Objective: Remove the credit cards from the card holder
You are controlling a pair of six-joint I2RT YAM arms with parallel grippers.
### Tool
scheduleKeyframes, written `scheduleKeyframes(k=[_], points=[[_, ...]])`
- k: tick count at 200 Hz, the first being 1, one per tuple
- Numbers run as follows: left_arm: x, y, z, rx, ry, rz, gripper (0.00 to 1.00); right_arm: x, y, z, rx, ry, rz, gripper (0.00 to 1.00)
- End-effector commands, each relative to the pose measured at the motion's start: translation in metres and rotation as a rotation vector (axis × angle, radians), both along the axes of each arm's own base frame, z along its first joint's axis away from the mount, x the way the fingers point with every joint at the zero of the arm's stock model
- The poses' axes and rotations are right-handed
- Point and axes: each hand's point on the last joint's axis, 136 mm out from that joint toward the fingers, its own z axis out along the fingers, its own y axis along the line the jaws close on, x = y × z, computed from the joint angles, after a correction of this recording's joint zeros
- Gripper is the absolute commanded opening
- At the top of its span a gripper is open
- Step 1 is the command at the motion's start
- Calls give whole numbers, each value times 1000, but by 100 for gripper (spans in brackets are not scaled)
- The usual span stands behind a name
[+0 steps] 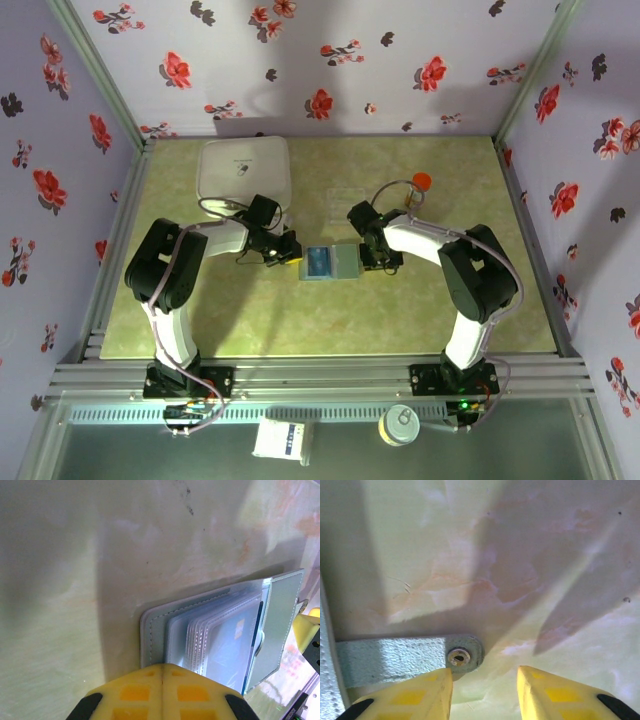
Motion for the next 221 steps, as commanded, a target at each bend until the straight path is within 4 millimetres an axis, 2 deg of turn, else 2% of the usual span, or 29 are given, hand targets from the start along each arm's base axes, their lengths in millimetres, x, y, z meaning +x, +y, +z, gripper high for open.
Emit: scheduleKeyframes(k=[1,39,71,106,163,196,221], points=[[-20,30,-46,164,99,16,0,-2,-8,2,-91,19,40,36],[-21,30,-47,158,102,16,0,0,1,3,-172,25,116,28],[-21,30,-46,157,98,13,0,1,9,5,-175,23,135,24],[-18,29,-38,150,83,14,0,1,10,22,-144,-4,119,24],[-11,24,-19,126,47,17,0,3,22,64,-8,-79,92,24],[-8,23,-15,119,39,22,0,5,36,72,67,-85,83,24],[-9,22,-11,105,36,22,0,5,57,72,186,-72,66,24]])
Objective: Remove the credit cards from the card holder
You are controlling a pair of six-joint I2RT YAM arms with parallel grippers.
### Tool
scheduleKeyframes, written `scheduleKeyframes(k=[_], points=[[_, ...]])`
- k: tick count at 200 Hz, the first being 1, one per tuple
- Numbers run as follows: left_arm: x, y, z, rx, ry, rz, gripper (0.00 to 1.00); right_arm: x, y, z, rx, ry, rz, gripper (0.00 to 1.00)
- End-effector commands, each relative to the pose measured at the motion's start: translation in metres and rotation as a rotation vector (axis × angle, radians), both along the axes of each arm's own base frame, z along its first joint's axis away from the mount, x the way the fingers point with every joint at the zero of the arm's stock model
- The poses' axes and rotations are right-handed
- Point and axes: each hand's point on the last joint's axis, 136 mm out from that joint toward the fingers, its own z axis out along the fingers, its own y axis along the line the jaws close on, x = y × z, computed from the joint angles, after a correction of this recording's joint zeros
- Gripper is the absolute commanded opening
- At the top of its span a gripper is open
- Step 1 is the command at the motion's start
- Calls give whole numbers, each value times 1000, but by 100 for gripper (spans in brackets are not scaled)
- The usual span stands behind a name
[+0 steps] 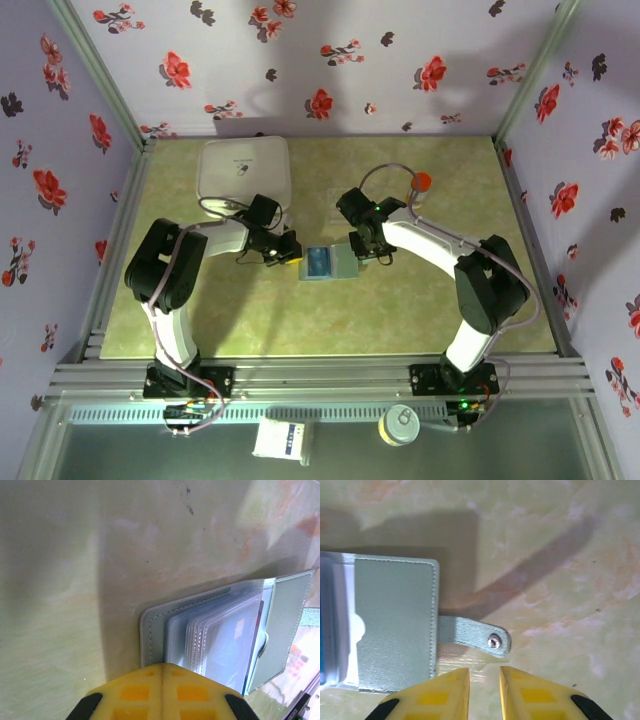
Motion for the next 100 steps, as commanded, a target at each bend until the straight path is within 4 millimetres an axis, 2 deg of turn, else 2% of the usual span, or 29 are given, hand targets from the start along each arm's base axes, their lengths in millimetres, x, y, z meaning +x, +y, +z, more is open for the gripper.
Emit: scheduleKeyframes(k=[1,52,100], points=[[-10,20,-13,98,41,21,0,1,23,8,141,17,-28,24],[-6,13,13,45,1,21,5,3,78,9,455,53,-33,29],[-5,6,38,14,-30,11,4,8,98,0,630,108,-57,30]])
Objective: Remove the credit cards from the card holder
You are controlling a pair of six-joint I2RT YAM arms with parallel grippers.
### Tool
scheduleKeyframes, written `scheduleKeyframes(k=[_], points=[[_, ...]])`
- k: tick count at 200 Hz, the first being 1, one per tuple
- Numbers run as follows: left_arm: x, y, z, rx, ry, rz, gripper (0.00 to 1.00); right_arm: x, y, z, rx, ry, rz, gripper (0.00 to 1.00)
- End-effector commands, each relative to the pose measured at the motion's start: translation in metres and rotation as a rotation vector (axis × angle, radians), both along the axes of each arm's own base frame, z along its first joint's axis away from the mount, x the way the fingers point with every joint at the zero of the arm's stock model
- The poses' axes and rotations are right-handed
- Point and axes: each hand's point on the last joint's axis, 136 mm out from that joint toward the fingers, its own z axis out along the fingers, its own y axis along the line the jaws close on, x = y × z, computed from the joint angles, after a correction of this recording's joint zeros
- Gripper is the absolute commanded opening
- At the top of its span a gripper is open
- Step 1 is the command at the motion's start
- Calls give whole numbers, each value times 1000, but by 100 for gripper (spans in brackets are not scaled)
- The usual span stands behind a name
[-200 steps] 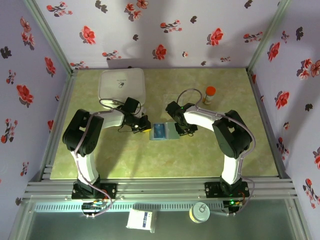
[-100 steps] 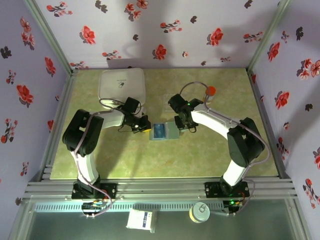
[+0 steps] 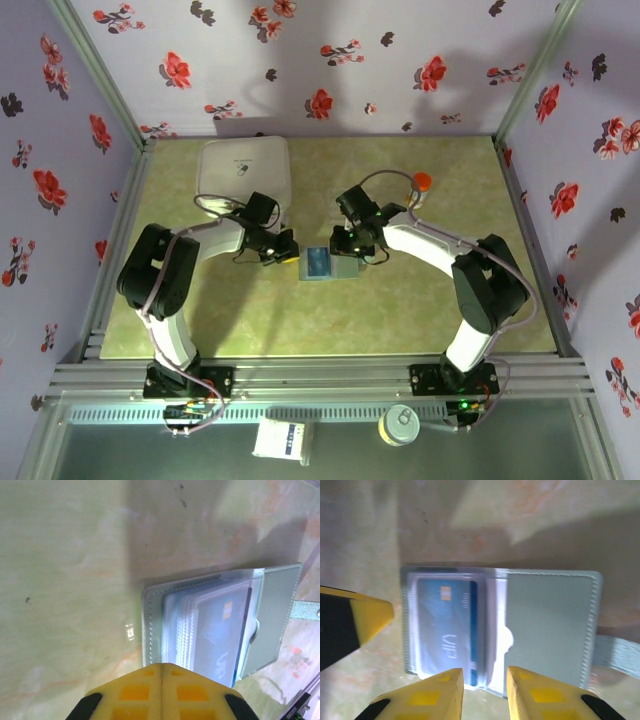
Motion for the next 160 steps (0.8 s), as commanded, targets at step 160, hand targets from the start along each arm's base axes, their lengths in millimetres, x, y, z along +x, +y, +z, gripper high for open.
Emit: scheduleKeyframes(k=[160], points=[[-21,-25,-10,91,22,-103,0,6,25,-36,304,140,-9,22]])
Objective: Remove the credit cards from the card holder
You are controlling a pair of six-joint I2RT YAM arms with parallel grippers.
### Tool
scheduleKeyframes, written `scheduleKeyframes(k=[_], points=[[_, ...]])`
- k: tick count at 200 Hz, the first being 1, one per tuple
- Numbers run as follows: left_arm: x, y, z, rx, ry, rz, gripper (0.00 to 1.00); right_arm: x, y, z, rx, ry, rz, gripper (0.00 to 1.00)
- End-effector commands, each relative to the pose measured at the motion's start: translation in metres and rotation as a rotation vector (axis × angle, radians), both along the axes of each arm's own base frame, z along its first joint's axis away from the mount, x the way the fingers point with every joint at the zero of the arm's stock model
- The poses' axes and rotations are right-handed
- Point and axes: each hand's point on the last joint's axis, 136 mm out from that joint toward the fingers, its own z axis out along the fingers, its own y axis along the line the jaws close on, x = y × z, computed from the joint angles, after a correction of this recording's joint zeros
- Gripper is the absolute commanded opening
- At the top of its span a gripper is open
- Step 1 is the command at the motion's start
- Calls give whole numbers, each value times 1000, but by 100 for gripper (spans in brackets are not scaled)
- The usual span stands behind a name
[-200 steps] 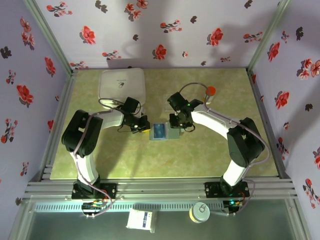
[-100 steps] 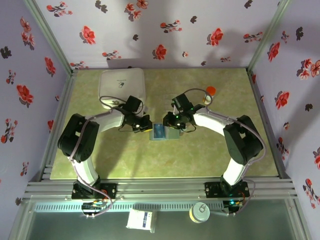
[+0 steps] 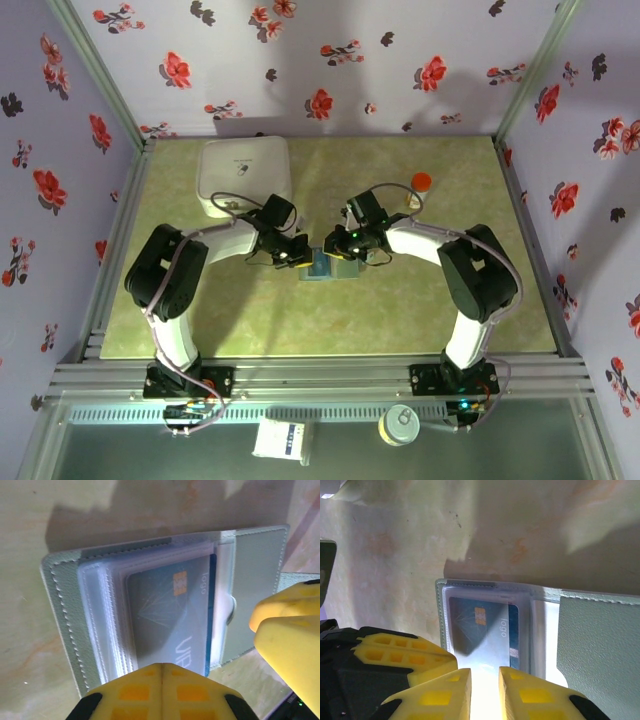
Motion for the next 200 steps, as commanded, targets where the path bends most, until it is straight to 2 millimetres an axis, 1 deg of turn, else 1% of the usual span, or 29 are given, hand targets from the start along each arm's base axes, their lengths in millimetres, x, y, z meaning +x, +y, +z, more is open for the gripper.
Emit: scheduleKeyframes(k=[1,57,131,157,186,200], points=[[-1,8,-10,69,7,-18,0,-3,1,-10,16,37,6,22],[0,14,-18,91,13,-10,0,-6,3,-18,21,63,20,21],[-1,15,-15,90,11,-7,0,-9,2,-28,12,86,26,20],[-1,15,-11,81,7,-2,0,-11,2,-33,3,99,30,20],[-3,15,-8,71,3,2,1,-12,-7,-39,-58,99,23,21],[-4,16,-8,71,5,3,1,-11,-11,-38,-79,91,23,21]])
